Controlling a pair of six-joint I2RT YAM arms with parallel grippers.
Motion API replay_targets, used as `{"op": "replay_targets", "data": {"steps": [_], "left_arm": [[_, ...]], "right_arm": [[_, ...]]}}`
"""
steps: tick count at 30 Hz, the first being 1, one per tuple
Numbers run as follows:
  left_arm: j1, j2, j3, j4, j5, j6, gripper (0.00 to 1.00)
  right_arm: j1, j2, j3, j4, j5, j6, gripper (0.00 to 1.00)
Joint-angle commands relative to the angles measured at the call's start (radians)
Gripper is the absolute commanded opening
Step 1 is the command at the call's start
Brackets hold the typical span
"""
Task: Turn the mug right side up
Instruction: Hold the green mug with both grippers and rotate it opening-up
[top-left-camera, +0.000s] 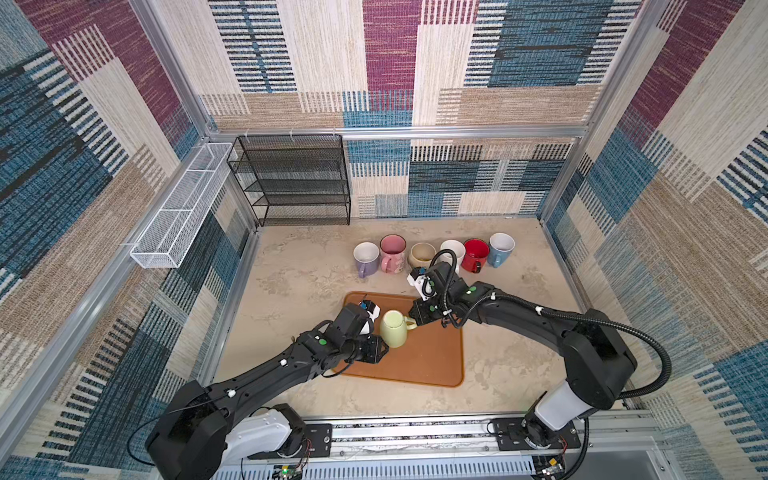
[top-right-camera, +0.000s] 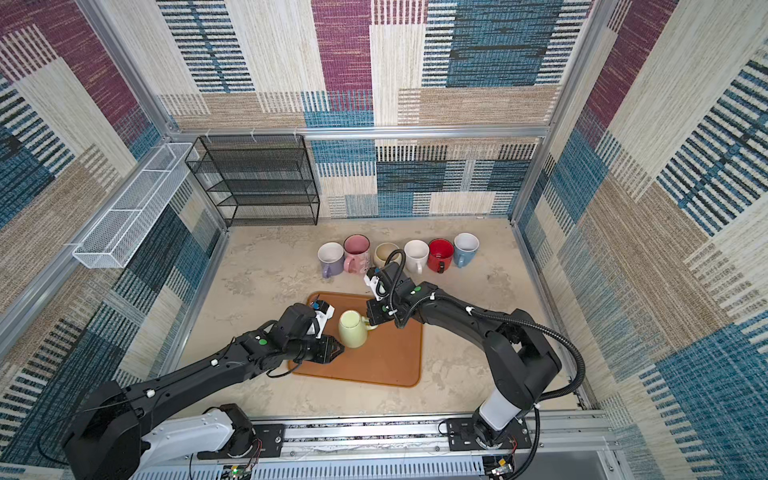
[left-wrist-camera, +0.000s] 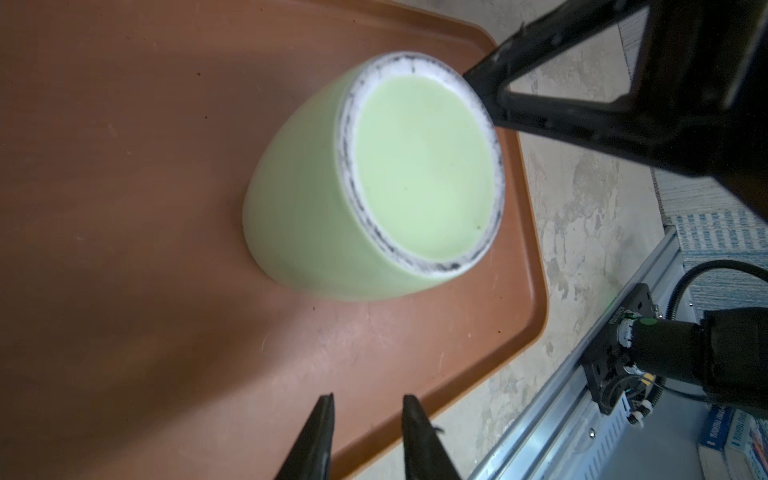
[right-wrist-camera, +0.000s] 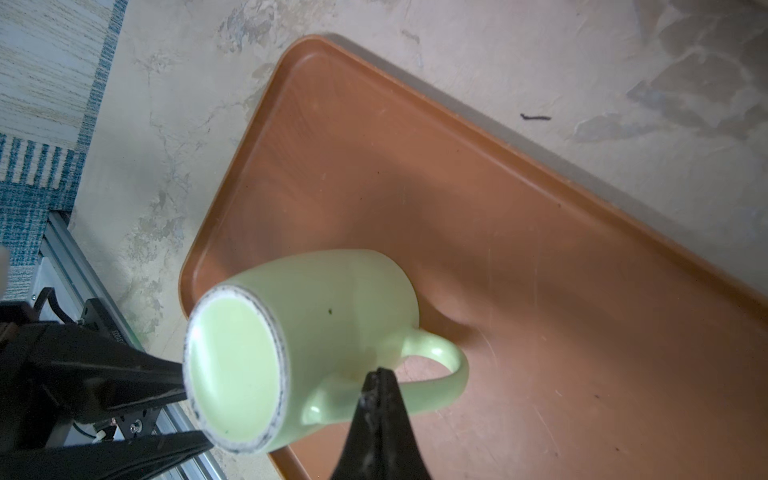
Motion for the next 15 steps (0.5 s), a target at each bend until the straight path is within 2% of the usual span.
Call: {"op": "replay_targets", "data": {"steps": [1, 7, 15], "left_arm": [[0.0, 0.037, 0.02, 0.071, 0.018, -0.006, 0.28], [0.002, 0.095, 0.042, 0.082, -0.011, 0.011, 0.23], [0.005, 0.126, 0.052, 0.086, -0.044, 0.017, 0.22]], "right_arm": [[0.01, -0.016, -0.016, 0.015, -0.024, -0.015, 0.0], [0.036, -0.054, -0.059, 0.016, -0.027, -0.012, 0.0], [0.091, -0.082, -0.101, 0.041, -0.021, 0.014, 0.0]]}}
